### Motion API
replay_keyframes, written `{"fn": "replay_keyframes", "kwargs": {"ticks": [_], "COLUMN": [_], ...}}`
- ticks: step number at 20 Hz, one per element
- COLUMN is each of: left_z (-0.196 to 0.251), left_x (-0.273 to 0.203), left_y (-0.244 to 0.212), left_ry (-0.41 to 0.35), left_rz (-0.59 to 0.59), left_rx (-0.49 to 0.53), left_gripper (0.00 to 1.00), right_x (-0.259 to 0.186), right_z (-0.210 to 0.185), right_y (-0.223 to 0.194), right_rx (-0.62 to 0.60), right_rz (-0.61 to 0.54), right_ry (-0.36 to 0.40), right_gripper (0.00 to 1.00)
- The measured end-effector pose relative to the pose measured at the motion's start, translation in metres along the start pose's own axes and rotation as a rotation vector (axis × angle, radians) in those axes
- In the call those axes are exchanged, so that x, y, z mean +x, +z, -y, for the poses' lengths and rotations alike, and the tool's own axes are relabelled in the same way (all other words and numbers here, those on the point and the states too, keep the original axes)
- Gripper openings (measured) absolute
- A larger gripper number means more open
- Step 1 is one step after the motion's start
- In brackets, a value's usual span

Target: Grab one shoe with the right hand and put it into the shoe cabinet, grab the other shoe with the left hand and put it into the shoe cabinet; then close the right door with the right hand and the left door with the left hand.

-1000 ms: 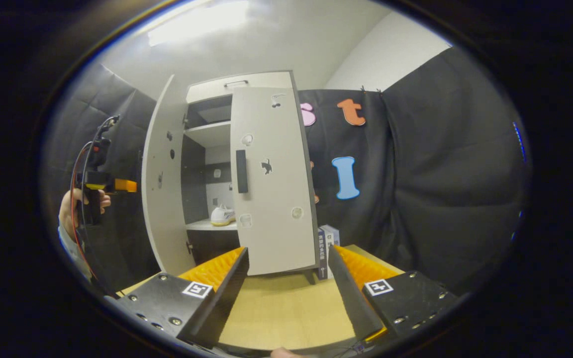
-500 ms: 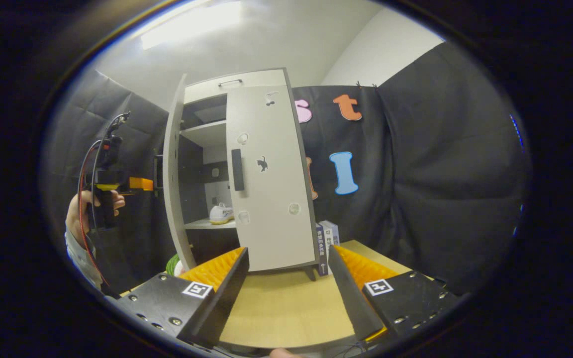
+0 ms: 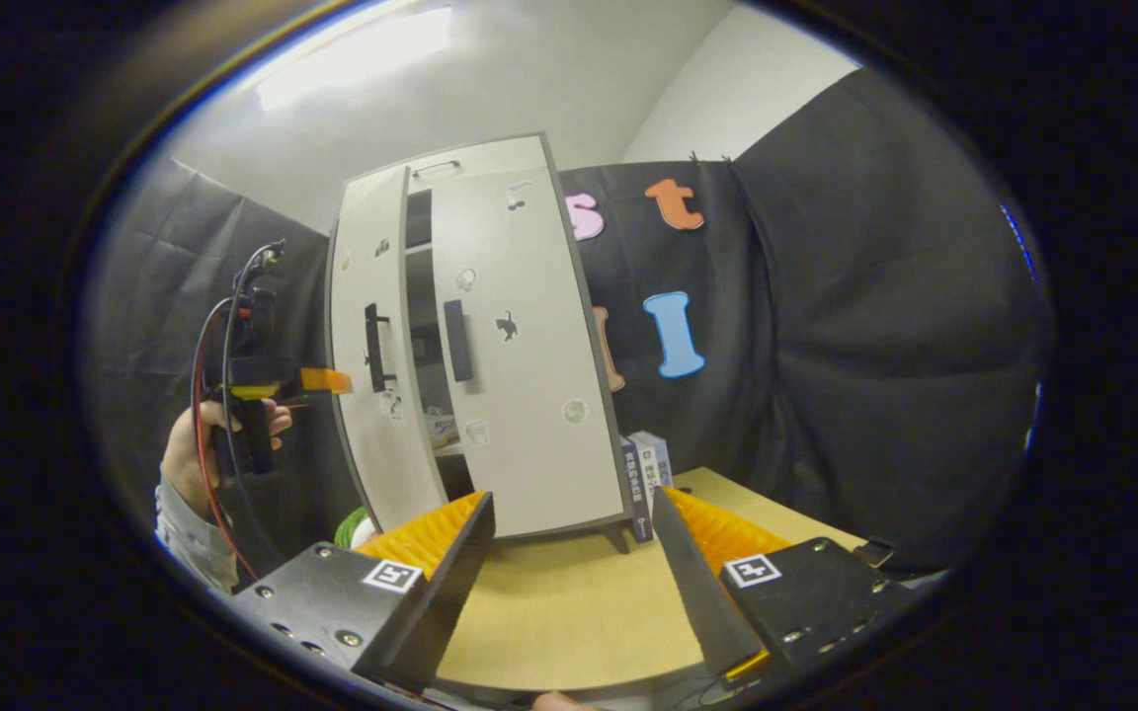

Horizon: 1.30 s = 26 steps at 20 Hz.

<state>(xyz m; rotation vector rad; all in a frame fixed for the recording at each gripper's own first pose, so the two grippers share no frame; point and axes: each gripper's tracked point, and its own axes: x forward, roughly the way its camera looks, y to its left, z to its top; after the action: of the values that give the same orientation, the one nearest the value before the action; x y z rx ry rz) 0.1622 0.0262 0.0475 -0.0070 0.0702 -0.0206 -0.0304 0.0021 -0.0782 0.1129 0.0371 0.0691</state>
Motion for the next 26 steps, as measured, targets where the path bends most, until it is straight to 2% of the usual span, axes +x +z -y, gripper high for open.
{"fn": "replay_keyframes", "kwargs": {"ticks": [1,2,5,8,9,10,13,14,17,18,19,22,23,24,26], "left_z": [0.002,0.006,0.000,-0.003,-0.004,-0.006,-0.012,-0.013,-0.018,-0.016,-0.013,-0.011,-0.009,-0.005,0.000], "left_x": [0.000,0.001,-0.012,-0.034,-0.040,-0.050,-0.077,-0.085,-0.108,-0.118,-0.127,-0.148,-0.152,-0.156,-0.164], "left_y": [-0.004,-0.009,-0.018,-0.015,-0.015,-0.015,-0.004,-0.001,0.004,0.002,-0.003,-0.011,-0.012,-0.016,-0.024], "left_ry": [-0.003,-0.010,0.009,0.002,0.000,0.005,0.014,0.019,0.035,0.022,0.012,0.016,0.016,0.006,-0.006], "left_rz": [-0.007,-0.013,-0.034,-0.009,-0.006,0.001,0.058,0.072,0.100,0.103,0.097,0.105,0.113,0.113,0.111], "left_rx": [-0.001,-0.001,0.012,0.004,0.005,0.007,-0.014,-0.030,-0.057,-0.068,-0.074,-0.053,-0.043,-0.038,-0.056], "left_gripper": [0.96,0.96,0.96,0.96,0.94,0.96,0.96,0.94,0.96,0.96,0.96,0.96,0.93,0.96,0.96], "right_x": [0.000,0.002,0.002,0.004,0.005,0.005,0.006,0.009,0.019,0.020,0.021,0.017,0.015,0.013,0.009], "right_z": [-0.002,-0.002,-0.002,-0.005,-0.006,-0.008,-0.014,-0.022,-0.028,-0.032,-0.036,-0.045,-0.047,-0.049,-0.048], "right_y": [-0.001,-0.002,-0.003,-0.005,-0.004,-0.005,-0.003,0.002,0.018,0.022,0.026,0.035,0.039,0.041,0.043], "right_rx": [-0.007,-0.010,-0.016,-0.029,-0.035,-0.040,-0.060,-0.069,-0.064,-0.065,-0.067,-0.078,-0.078,-0.080,-0.086], "right_rz": [-0.004,-0.007,-0.018,-0.027,-0.027,-0.026,-0.022,-0.019,-0.008,0.001,0.006,0.023,0.032,0.040,0.052], "right_ry": [0.002,0.005,0.000,0.000,0.002,0.004,0.011,0.013,-0.005,-0.001,0.004,0.018,0.022,0.028,0.021], "right_gripper": [0.93,0.96,0.96,0.96,0.96,0.96,0.96,0.96,0.95,0.93,0.95,0.96,0.96,0.96,0.96]}}
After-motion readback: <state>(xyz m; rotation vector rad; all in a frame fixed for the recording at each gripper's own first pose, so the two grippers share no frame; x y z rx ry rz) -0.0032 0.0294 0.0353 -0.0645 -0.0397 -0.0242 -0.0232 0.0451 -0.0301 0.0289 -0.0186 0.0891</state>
